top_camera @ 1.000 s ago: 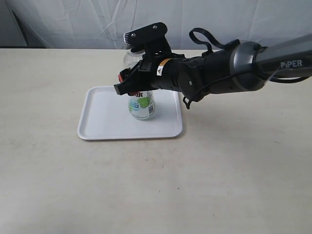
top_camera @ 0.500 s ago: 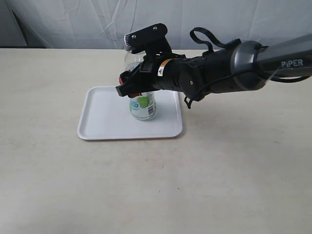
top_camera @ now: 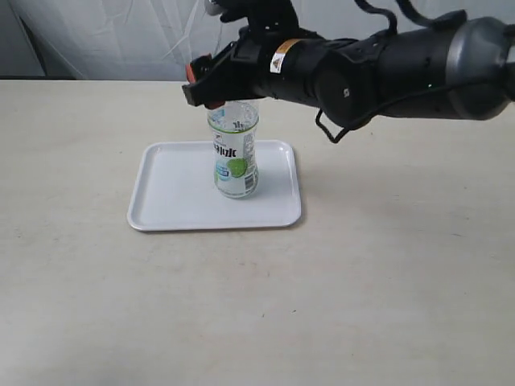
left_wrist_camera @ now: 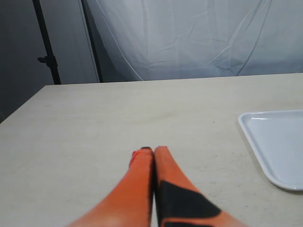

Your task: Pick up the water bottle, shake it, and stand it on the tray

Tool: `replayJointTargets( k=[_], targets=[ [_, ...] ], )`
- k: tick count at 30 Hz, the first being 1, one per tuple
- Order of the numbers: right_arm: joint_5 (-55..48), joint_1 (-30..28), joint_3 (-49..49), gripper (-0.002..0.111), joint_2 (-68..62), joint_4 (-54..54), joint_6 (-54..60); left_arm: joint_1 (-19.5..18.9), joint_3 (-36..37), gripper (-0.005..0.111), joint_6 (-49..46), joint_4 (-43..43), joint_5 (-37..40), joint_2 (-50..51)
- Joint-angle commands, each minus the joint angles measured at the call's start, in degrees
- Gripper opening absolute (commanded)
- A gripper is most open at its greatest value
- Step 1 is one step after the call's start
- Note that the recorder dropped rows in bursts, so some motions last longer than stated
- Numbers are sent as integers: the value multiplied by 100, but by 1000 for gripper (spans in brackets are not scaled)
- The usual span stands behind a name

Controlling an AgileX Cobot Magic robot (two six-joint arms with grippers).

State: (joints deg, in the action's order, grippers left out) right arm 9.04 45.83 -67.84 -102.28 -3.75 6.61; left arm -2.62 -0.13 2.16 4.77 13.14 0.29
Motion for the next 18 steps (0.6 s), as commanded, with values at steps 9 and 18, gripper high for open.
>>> replayJointTargets(
  k=[9, 18],
  targets=[
    [-2092, -70, -6, 2, 1903, 66, 91, -8, 13, 0, 35, 4, -25, -29],
    [-4083, -137, 367, -1, 3503, -8, 42, -8, 13, 0, 46, 4, -25, -29]
  ],
)
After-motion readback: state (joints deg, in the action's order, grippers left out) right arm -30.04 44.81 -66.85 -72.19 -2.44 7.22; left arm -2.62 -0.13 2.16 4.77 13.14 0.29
